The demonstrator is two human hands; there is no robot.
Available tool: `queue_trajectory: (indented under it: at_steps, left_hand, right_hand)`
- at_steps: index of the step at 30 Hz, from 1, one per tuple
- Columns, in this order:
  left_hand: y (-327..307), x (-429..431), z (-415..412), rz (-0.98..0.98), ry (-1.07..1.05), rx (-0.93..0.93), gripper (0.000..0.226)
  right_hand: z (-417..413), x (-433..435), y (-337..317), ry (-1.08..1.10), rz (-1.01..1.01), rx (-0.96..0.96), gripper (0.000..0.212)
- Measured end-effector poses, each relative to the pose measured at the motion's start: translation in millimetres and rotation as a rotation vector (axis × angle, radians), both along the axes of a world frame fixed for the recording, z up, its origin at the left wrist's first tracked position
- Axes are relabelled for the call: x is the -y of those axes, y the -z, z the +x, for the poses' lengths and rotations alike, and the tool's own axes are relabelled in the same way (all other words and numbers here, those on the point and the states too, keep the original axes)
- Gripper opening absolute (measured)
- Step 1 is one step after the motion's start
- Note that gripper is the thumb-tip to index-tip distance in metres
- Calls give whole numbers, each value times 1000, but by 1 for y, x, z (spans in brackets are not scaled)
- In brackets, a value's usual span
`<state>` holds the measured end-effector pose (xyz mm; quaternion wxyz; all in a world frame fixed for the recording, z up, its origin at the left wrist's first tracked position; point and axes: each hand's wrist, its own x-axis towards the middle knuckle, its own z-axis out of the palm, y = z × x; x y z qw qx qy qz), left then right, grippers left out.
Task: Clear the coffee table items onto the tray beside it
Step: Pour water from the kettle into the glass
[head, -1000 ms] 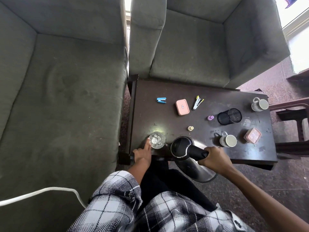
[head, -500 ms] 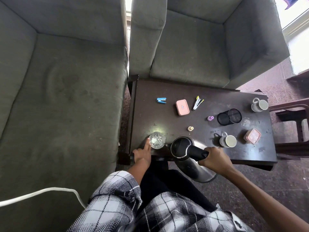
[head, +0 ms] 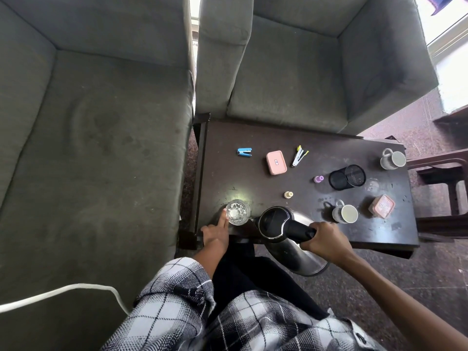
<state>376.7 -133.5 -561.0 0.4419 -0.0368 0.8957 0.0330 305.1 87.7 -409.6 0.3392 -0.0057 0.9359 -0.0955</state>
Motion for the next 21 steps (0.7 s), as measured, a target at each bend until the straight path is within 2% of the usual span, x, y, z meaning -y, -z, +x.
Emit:
queue_trajectory:
  at_steps: [21]
  left_hand:
    - [-1, -2, 1, -19, 10, 12, 79]
  right_hand:
    - [-1, -2, -1, -2, -4, 5, 28]
